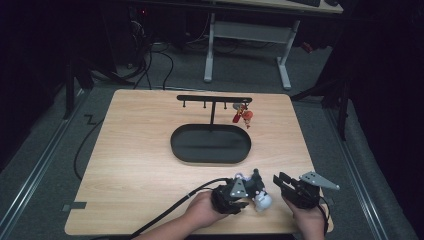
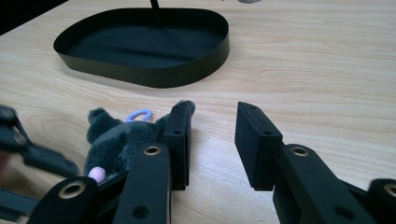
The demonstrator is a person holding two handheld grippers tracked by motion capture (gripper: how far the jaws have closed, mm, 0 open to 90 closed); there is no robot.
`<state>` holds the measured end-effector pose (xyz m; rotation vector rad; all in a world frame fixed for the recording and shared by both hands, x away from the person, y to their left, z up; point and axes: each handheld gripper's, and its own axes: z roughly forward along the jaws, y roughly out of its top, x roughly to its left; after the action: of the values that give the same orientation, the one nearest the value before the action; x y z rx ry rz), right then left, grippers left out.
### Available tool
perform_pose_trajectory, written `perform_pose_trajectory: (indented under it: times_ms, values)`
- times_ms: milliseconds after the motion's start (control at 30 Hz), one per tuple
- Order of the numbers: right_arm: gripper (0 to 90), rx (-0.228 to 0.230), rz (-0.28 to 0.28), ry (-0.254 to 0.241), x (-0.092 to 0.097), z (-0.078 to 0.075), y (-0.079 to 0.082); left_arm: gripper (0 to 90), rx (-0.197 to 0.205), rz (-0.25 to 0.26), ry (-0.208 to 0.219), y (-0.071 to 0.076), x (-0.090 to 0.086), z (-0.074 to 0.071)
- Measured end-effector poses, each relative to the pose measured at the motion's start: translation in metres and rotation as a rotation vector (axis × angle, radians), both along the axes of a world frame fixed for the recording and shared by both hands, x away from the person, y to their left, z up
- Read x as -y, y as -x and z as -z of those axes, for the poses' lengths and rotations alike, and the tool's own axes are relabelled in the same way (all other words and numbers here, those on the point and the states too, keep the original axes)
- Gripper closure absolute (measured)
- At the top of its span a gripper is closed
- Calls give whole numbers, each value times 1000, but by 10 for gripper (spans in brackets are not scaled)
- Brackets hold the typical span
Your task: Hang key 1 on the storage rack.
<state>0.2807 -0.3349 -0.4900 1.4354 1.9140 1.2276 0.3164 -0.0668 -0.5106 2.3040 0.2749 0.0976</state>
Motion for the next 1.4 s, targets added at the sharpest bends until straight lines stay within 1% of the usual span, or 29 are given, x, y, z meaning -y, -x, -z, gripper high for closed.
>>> perform_pose_trajectory:
  times_ms: [33,67,100,133,167,233,267,300,333,433,467,500,533,567,633,667,700,733,800,900,967,1067,1233,1267,1367,1400]
  values:
    - [662,-1,-1,3,0,1,-1,629,1,-58,23,-6,-32,-3]
    - [662,-1,-1,3,0,1,-1,596,1,-58,23,-6,-32,-3]
    - [658,-8,1,2,0,2,-1,596,4,-81,33,-8,-42,-4]
    - [658,-8,1,2,0,2,-1,588,4,-81,33,-8,-42,-4]
    - [657,-11,2,2,0,2,-1,588,1,-105,39,-11,-54,-5]
    - [648,-14,6,6,0,3,-2,551,8,-150,49,-16,-77,-7]
    - [644,-15,6,7,0,3,-2,537,22,-205,58,-20,-103,-9]
    - [644,-15,6,7,0,3,-2,521,22,-205,58,-20,-103,-9]
    - [640,-15,6,9,-1,4,-2,521,26,-235,62,-23,-117,-11]
    - [634,-22,6,14,-2,5,-1,474,54,-335,69,-29,-159,-15]
    - [629,-27,6,15,-3,6,-1,446,67,-371,71,-31,-173,-17]
    - [629,-27,6,15,-3,6,-1,446,74,-408,74,-33,-187,-17]
    - [624,-31,5,19,-3,7,-2,416,87,-485,80,-36,-213,-14]
    - [624,-31,5,19,-3,7,-2,408,87,-485,80,-36,-213,-14]
    - [619,-37,2,29,-4,9,-3,400,109,-560,93,-36,-234,-7]
    - [616,-44,6,32,-5,10,-5,390,84,-607,114,-36,-250,1]
    - [616,-44,6,32,-5,10,-5,389,84,-607,114,-36,-250,1]
    - [615,-47,10,33,-6,10,-6,382,69,-625,111,-38,-258,3]
    - [612,-50,10,37,-8,11,-7,366,68,-629,114,-39,-261,3]
    - [611,-54,3,51,-10,12,-7,360,23,-635,159,-41,-266,4]
    - [608,-55,-2,57,-12,13,-6,353,29,-630,153,-42,-265,4]
    - [604,-60,-11,64,-13,14,-6,346,33,-608,129,-41,-261,6]
    - [594,-61,-2,68,-14,15,-6,336,49,-583,113,-40,-256,6]
    - [592,-65,7,69,-14,15,-6,335,50,-578,110,-40,-255,6]
    - [588,-64,12,71,-13,15,-7,334,48,-563,97,-39,-254,7]
    - [583,-68,20,70,-13,15,-6,334,49,-563,102,-39,-253,7]
